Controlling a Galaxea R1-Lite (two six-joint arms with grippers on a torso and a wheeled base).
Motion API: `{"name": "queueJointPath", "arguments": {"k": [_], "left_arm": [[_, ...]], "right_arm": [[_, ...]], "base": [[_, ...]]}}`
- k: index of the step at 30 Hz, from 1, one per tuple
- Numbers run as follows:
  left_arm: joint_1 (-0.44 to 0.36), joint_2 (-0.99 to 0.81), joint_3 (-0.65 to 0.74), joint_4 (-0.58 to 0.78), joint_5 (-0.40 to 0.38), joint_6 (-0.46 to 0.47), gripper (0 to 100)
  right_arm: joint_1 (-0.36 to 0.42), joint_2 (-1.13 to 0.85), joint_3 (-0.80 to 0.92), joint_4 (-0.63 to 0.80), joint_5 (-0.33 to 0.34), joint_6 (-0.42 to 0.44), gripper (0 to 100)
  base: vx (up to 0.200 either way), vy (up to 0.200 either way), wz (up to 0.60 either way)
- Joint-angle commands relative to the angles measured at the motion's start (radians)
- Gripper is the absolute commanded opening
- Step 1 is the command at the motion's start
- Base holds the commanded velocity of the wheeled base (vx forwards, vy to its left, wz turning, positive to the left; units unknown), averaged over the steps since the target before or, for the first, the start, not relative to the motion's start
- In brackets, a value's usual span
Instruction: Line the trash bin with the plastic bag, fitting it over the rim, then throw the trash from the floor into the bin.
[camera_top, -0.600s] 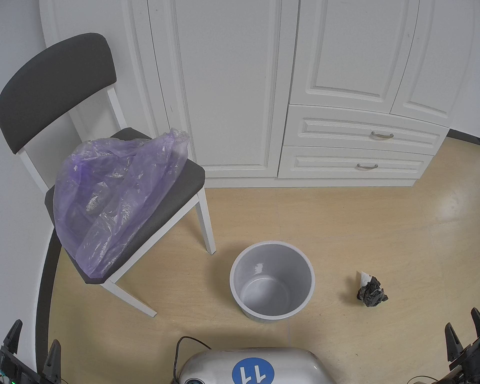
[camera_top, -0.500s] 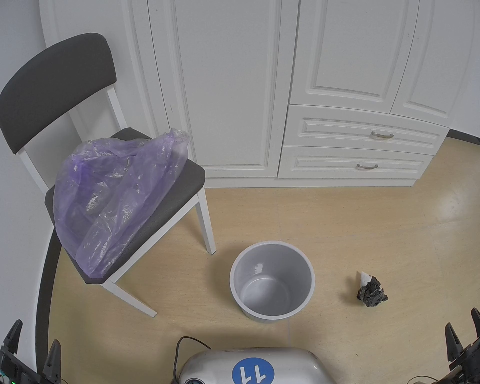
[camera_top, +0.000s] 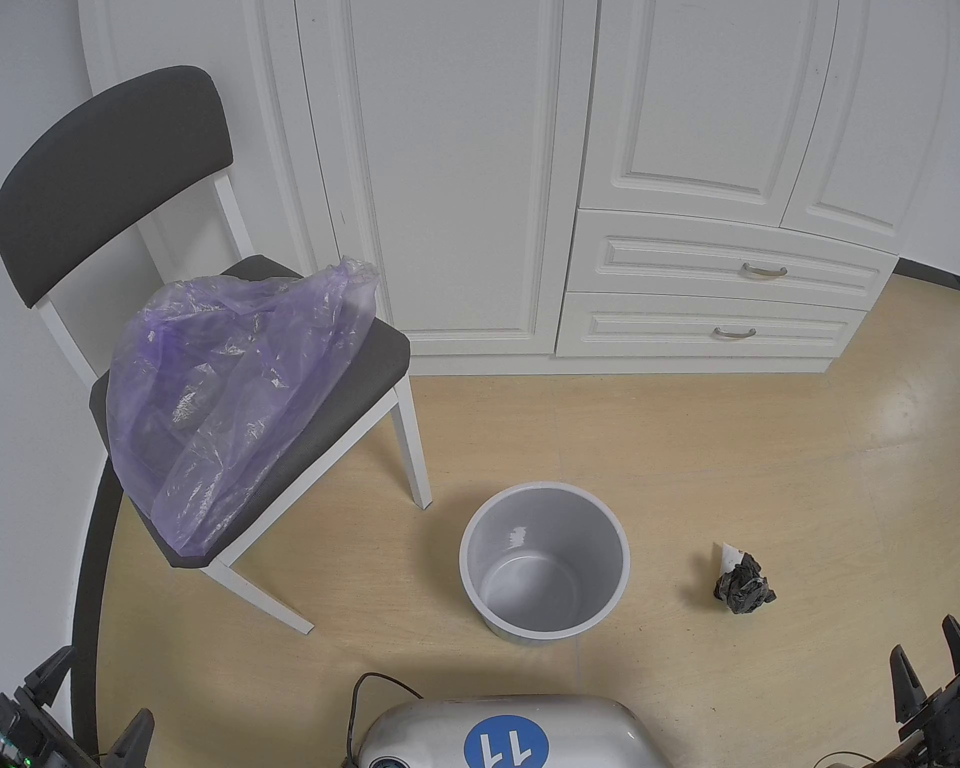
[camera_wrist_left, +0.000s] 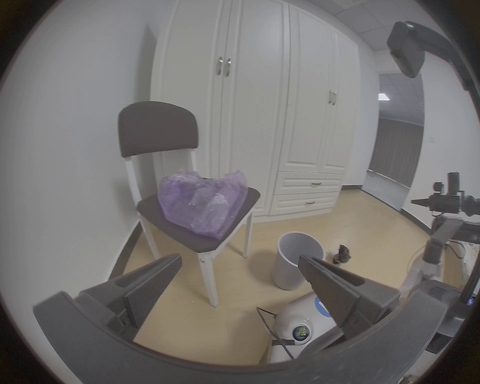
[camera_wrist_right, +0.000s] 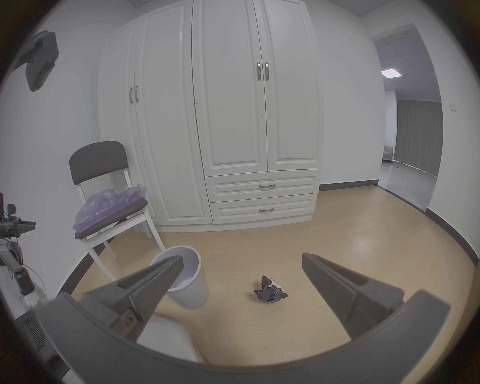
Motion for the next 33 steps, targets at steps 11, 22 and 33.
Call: {"name": "queueJointPath", "arguments": {"k": [11, 22, 33], "left_arm": [[-0.071, -0.085, 0.018, -0.003, 0.029, -0.028, 100], [-0.071, -0.085, 0.018, -0.004, 0.032, -0.039, 100], [-0.071, -0.085, 0.018, -0.006, 0.043, -0.058, 100]], "right_arm": [[-0.001, -0.016, 0.016, -0.001, -0.003, -0.002, 100], [-0.001, -0.016, 0.018, -0.001, -0.003, -0.004, 100], [-0.001, -0.016, 0.018, -0.001, 0.003, -0.016, 100]], "base": [[0.000, 0.000, 0.00], [0.000, 0.000, 0.00], [0.000, 0.000, 0.00]]}}
